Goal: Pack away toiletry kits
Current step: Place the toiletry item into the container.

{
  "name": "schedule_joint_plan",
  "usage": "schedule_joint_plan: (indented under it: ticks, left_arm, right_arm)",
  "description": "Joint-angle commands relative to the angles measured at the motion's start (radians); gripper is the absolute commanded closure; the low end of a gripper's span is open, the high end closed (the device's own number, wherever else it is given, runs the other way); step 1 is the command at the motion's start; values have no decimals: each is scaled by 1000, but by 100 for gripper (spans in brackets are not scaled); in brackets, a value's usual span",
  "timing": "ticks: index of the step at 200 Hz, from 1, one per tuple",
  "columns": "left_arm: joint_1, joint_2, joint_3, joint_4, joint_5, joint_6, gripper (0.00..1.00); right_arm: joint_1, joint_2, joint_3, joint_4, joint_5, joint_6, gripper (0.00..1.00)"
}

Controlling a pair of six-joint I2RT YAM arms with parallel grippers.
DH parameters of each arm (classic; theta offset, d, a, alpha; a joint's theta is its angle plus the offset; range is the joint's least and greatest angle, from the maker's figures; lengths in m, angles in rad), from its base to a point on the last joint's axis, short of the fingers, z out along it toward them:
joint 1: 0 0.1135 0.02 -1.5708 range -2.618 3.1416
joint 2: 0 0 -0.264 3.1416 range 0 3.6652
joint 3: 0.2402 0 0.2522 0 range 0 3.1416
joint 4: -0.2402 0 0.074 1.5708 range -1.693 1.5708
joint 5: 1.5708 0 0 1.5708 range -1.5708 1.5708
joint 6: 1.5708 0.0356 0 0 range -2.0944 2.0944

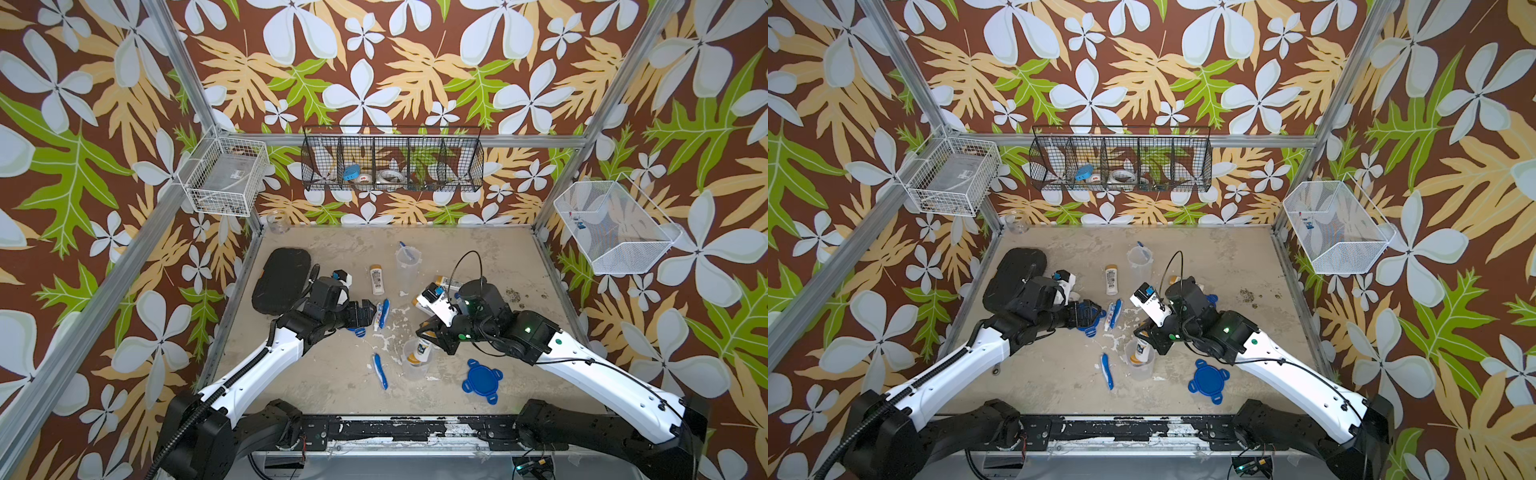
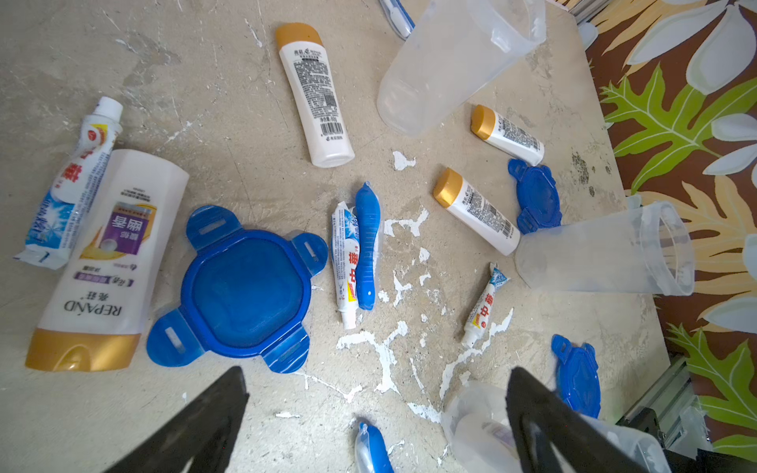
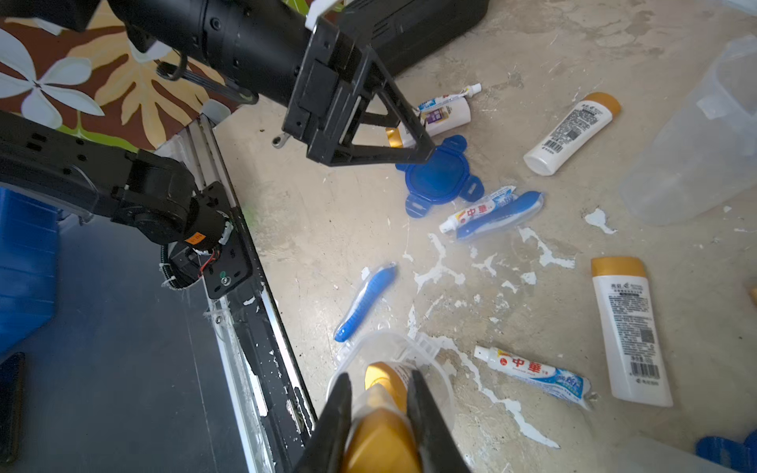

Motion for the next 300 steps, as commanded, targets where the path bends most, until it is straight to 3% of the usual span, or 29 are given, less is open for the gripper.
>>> schedule_joint_plan:
  ticks: [1,53,114,156,192,218,244,267,300]
  left_arm:
    - [1,4,7,28,-2,6,0]
    - [1,10,-8,37,7,3,0]
    - [1,6,-11,40,14,19,0]
    - [1,79,59,-66,5,54,1]
    - [-15,144,109,-272,18,-18,4]
    - [-120,114,54,-359,-25,-115,5]
    - [-218,72,-38,-356,-21,-224,8]
    - [-267,74,-93,-306,-14,-273,12]
    - [-341,165,-64,-240,-7,-286,17]
  right_arm:
    - [11,1,-1,67,86,-9,100]
    - [25,3,28,67,179,-37,99]
    - [116,44,16,64,335,-102,99]
    - [154,49,-18,83,389,-128,96]
    - [156,23,-64,113,382,-123,79]
    - [155,22,-75,123,367,-123,67]
    - [155,16,-83,140,355,-115,54]
    - [155,15,-88,143,347,-108,50]
    - [154,-10,-81,126,357,-77,45]
